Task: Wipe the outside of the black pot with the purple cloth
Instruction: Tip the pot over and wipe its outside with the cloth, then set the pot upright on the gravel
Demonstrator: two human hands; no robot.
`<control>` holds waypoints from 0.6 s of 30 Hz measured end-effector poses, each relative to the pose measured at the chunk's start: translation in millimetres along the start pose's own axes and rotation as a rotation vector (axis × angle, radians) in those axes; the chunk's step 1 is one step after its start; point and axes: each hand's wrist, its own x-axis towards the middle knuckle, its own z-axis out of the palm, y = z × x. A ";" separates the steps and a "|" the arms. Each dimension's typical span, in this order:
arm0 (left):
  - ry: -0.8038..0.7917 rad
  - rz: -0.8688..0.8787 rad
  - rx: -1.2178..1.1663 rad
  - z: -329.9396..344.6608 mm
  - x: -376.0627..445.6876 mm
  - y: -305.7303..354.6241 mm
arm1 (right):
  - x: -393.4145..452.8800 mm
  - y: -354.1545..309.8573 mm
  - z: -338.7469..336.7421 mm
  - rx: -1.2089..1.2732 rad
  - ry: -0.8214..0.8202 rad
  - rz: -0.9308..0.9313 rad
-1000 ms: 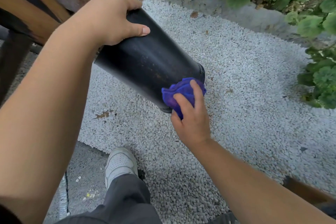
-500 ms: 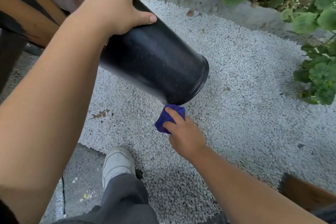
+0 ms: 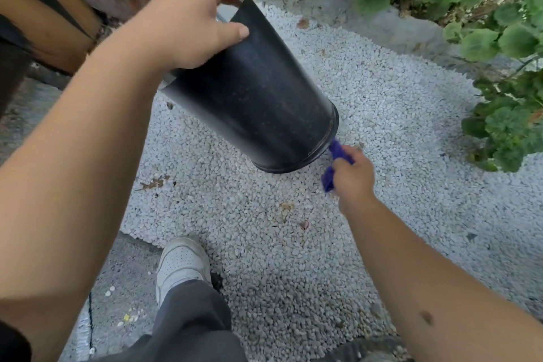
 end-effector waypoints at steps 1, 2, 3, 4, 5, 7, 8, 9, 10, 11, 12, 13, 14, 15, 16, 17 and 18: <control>0.019 0.008 0.016 3.8 1.3 -2.2 | 7.9 -11.7 -4.1 0.067 0.067 -0.002; 0.048 0.012 0.009 7.5 3.0 -1.0 | 14.3 -24.3 -8.4 0.092 0.128 -0.029; 0.069 0.008 0.000 10.0 5.1 2.9 | 18.0 -39.9 -11.5 0.093 0.185 -0.065; 0.082 0.013 0.001 12.7 7.6 9.3 | 19.8 -56.8 -13.3 0.091 0.224 -0.098; 0.087 0.029 0.002 16.1 9.2 17.2 | 18.1 -75.0 -13.7 0.089 0.231 -0.136; 0.130 0.076 -0.037 27.2 10.8 35.6 | 9.7 -116.2 -11.1 0.013 0.130 -0.218; 0.186 0.077 -0.096 34.4 9.8 45.1 | 3.3 -137.3 -8.8 -0.057 0.047 -0.257; 0.250 0.051 -0.198 41.6 7.9 54.8 | -2.8 -156.9 -7.1 -0.142 -0.037 -0.295; 0.294 0.012 -0.337 49.1 5.0 62.8 | -9.1 -172.5 -5.7 -0.244 -0.104 -0.340; 0.304 -0.030 -0.500 56.1 3.4 70.4 | -16.3 -185.6 -7.6 -0.342 -0.151 -0.395; 0.296 -0.062 -0.648 62.3 1.7 78.6 | -23.5 -196.0 -11.7 -0.431 -0.189 -0.458; 0.296 -0.082 -0.757 68.2 -0.6 86.7 | -30.4 -203.6 -16.7 -0.517 -0.228 -0.508; 0.307 -0.103 -0.847 74.2 -2.6 94.6 | -35.0 -209.2 -23.6 -0.610 -0.282 -0.527; 0.312 -0.134 -0.913 79.8 -5.6 101.6 | -40.1 -212.8 -31.1 -0.695 -0.349 -0.501; 0.292 -0.153 -0.955 84.6 -9.5 108.0 | -44.1 -213.5 -38.5 -0.773 -0.409 -0.444; 0.255 -0.153 -0.948 89.4 -14.0 112.5 | -46.6 -211.9 -45.2 -0.848 -0.451 -0.390; 0.213 -0.133 -0.888 93.5 -18.0 113.8 | -46.6 -208.1 -50.9 -0.932 -0.473 -0.368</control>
